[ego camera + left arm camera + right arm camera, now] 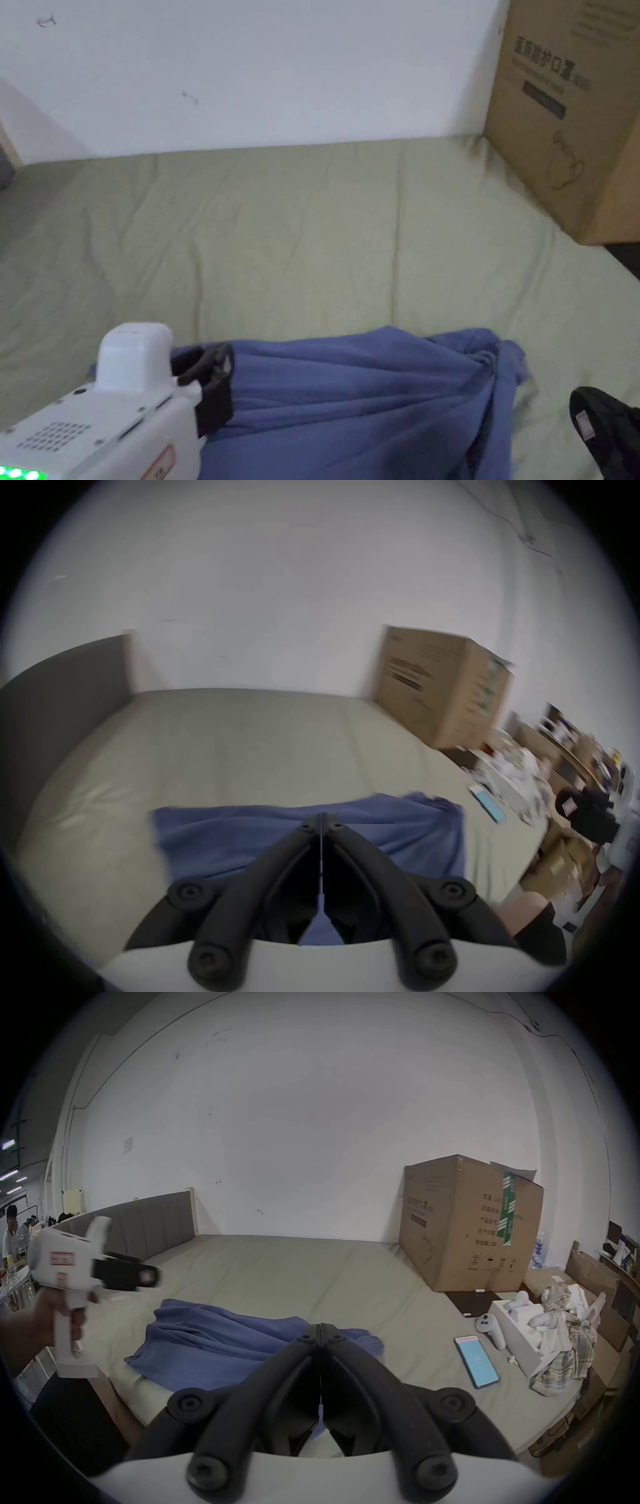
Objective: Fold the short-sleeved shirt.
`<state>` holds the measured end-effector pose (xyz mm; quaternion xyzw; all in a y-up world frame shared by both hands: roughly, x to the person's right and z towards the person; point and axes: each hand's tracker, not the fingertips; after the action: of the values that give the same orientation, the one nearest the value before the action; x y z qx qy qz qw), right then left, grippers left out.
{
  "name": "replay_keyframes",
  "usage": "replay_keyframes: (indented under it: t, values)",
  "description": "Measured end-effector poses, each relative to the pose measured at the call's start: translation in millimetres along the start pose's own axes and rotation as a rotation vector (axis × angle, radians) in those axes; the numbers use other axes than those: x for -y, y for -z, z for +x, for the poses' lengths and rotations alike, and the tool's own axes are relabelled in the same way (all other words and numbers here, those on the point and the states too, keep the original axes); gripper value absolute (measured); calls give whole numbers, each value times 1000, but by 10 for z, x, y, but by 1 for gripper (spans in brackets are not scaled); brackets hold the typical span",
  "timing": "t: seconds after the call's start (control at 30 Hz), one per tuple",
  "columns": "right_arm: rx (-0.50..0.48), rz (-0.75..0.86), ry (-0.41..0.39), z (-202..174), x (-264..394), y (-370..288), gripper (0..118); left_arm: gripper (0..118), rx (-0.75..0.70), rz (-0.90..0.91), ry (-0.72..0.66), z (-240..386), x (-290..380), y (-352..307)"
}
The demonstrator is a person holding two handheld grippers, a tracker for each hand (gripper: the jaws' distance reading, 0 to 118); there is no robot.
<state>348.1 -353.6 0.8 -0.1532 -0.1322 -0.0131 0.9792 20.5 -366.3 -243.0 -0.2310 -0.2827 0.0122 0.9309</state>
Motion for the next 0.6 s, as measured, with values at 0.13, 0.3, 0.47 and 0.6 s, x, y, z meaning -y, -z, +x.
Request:
replay_keyframes:
  t: [0.13, 0.3, 0.47, 0.6]
  values:
    - [-34, -21, -12, -216, 86, 94, 0, 0, -88, 21, -155, -532, 240, -637]
    - [-96, -61, -23, -483, 127, 220, 0, 0, -120, 1, -184, -1023, 414, -736]
    - [-127, -77, -72, -657, 102, 333, 0, 0, -147, -8, -90, -1286, 167, -156]
    - [-125, -91, -97, -694, 88, 441, 0, 97, -127, -167, -134, -1759, -40, 905]
